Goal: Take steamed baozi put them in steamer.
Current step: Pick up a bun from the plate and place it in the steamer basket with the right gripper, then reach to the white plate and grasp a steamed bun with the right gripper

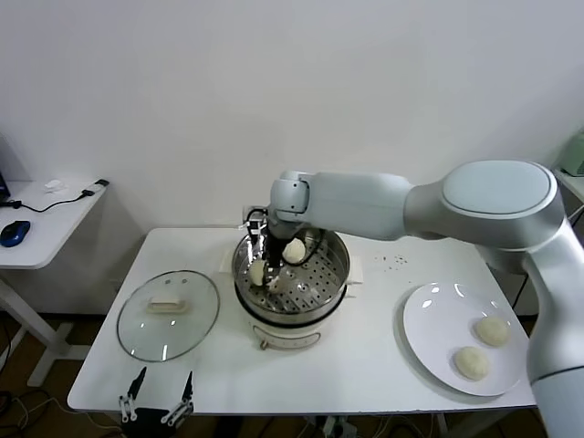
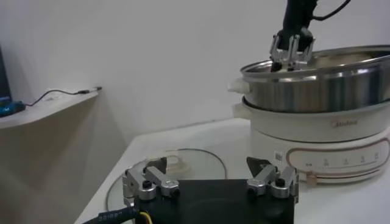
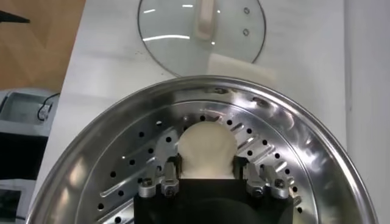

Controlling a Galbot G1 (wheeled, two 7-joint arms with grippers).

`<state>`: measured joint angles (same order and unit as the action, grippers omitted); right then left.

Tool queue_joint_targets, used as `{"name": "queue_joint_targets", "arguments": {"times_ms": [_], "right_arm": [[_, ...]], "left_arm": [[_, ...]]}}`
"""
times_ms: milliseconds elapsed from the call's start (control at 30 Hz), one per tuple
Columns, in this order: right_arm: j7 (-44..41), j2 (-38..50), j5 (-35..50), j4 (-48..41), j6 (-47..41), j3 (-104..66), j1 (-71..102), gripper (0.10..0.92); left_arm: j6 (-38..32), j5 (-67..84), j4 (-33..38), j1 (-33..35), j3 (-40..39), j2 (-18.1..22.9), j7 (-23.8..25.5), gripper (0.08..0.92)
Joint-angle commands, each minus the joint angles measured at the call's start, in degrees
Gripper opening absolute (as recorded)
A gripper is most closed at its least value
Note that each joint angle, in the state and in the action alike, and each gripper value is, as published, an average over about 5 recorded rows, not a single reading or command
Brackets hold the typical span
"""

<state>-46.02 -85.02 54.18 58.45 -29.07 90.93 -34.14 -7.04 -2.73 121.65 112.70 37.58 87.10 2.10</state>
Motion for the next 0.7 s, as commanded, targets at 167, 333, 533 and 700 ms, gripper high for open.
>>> {"name": "queue_joint_targets", "arguments": {"times_ms": [167,333,533,700], "right_arm": [[-0.3,2.4,-0.2,1.6,-0.3,-1.0,-0.9,0.816],[-2.4,10.5,-1.3,8.8,1.3,-1.3,-7.7,0.822],[-7.2,24.5,-3.0,20.0,6.5,3.9,-18.7,0.823],[-9.9,35.9,-7.7,27.2,10.4,9.5,-25.9,0.823]], "left_arm": [[0.3,0.0,0.1,0.1,0.0,-0.1,0.2,0.823],[0.4,-0.5,0.4,0.2,-0.2,-0.1,0.3,0.823],[0.4,-1.0,0.6,0.2,-0.4,-0.1,0.3,0.823],[0.5,-1.0,0.8,0.2,0.0,-0.1,0.3,0.823]]}}
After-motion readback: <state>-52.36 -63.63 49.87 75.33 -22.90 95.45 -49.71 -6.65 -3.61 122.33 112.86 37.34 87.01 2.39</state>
